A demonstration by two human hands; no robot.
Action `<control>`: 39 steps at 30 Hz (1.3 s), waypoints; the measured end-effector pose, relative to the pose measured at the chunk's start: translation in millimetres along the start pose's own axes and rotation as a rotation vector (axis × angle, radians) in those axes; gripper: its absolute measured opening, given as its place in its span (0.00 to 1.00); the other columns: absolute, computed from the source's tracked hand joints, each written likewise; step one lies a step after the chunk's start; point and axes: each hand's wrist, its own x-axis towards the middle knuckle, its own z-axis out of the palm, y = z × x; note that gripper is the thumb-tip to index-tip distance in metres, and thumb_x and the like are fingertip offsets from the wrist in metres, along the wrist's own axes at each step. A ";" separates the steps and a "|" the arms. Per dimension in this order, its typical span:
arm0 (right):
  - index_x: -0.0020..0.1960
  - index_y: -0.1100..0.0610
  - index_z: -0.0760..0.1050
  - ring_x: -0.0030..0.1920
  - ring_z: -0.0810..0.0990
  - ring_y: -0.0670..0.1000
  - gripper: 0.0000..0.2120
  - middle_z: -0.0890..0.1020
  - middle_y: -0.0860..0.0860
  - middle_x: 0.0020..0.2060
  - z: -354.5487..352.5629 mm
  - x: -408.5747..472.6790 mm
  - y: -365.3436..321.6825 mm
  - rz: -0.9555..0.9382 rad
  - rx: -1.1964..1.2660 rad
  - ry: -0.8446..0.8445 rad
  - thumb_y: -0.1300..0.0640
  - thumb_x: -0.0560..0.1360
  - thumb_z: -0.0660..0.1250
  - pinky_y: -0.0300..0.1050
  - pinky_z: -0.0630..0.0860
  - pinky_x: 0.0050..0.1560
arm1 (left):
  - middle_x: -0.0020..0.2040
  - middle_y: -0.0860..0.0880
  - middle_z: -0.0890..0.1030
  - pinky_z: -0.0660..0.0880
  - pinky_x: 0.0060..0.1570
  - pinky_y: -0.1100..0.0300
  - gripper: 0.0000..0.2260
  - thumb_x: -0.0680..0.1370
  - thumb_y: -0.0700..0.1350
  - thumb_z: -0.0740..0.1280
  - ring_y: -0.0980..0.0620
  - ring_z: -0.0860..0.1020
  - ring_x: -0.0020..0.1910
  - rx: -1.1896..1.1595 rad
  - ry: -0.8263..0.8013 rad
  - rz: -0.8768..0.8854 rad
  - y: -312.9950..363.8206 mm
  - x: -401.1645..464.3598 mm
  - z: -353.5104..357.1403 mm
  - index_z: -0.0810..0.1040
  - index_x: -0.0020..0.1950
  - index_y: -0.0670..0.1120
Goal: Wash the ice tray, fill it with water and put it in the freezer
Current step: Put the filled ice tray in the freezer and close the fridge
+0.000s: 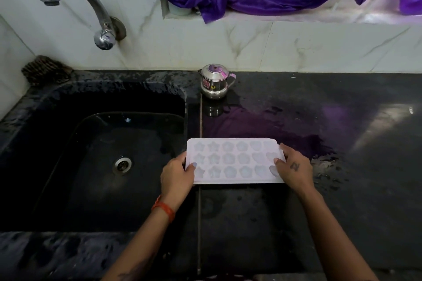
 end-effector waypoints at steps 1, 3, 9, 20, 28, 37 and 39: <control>0.72 0.56 0.66 0.66 0.72 0.58 0.24 0.74 0.55 0.67 1.0 -0.1 -3.2 0.003 0.001 0.004 0.60 0.77 0.63 0.46 0.68 0.63 | 0.55 0.47 0.83 0.68 0.44 0.62 0.14 0.77 0.42 0.66 0.47 0.80 0.51 -0.002 0.003 -0.004 -1.8 0.5 -3.3 0.78 0.63 0.47; 0.71 0.54 0.68 0.64 0.74 0.57 0.24 0.77 0.55 0.65 4.1 -0.2 -10.6 -0.010 0.018 0.017 0.60 0.76 0.64 0.45 0.69 0.61 | 0.54 0.47 0.83 0.68 0.45 0.63 0.15 0.77 0.42 0.66 0.47 0.80 0.52 0.000 0.018 -0.010 -6.0 0.9 -10.7 0.77 0.64 0.47; 0.68 0.54 0.72 0.61 0.76 0.57 0.21 0.79 0.53 0.62 12.8 -6.5 -39.9 -0.097 0.073 -0.002 0.61 0.75 0.65 0.44 0.69 0.57 | 0.53 0.47 0.84 0.70 0.44 0.60 0.15 0.76 0.42 0.67 0.46 0.80 0.48 -0.039 0.097 -0.034 -18.6 -6.9 -40.5 0.78 0.63 0.46; 0.65 0.53 0.75 0.59 0.77 0.56 0.19 0.81 0.53 0.58 34.7 -15.9 -104.4 -0.407 0.101 -0.232 0.61 0.75 0.65 0.44 0.68 0.53 | 0.51 0.50 0.84 0.71 0.44 0.60 0.14 0.76 0.41 0.68 0.50 0.80 0.43 -0.141 0.435 -0.231 -45.3 -70.8 -82.3 0.79 0.62 0.48; 0.65 0.53 0.75 0.60 0.77 0.53 0.19 0.81 0.50 0.58 57.2 -48.3 -144.1 -0.646 0.135 -0.468 0.62 0.74 0.66 0.46 0.71 0.60 | 0.53 0.49 0.83 0.72 0.49 0.60 0.15 0.76 0.42 0.68 0.52 0.79 0.47 -0.222 0.706 -0.441 -64.7 -146.2 -90.7 0.78 0.63 0.46; 0.64 0.55 0.76 0.56 0.80 0.54 0.20 0.83 0.49 0.52 99.4 -114.8 -170.1 -0.853 0.132 -0.703 0.63 0.73 0.68 0.54 0.74 0.61 | 0.52 0.48 0.83 0.77 0.51 0.49 0.16 0.76 0.42 0.69 0.47 0.81 0.45 -0.286 0.962 -0.628 -96.2 -239.6 -93.5 0.78 0.63 0.46; 0.63 0.55 0.76 0.55 0.80 0.54 0.19 0.82 0.48 0.51 109.2 -133.5 -175.1 -0.901 0.119 -0.753 0.63 0.73 0.68 0.55 0.74 0.61 | 0.53 0.48 0.82 0.78 0.51 0.50 0.17 0.76 0.43 0.69 0.49 0.80 0.45 -0.306 1.009 -0.667 -105.2 -260.3 -94.5 0.77 0.65 0.46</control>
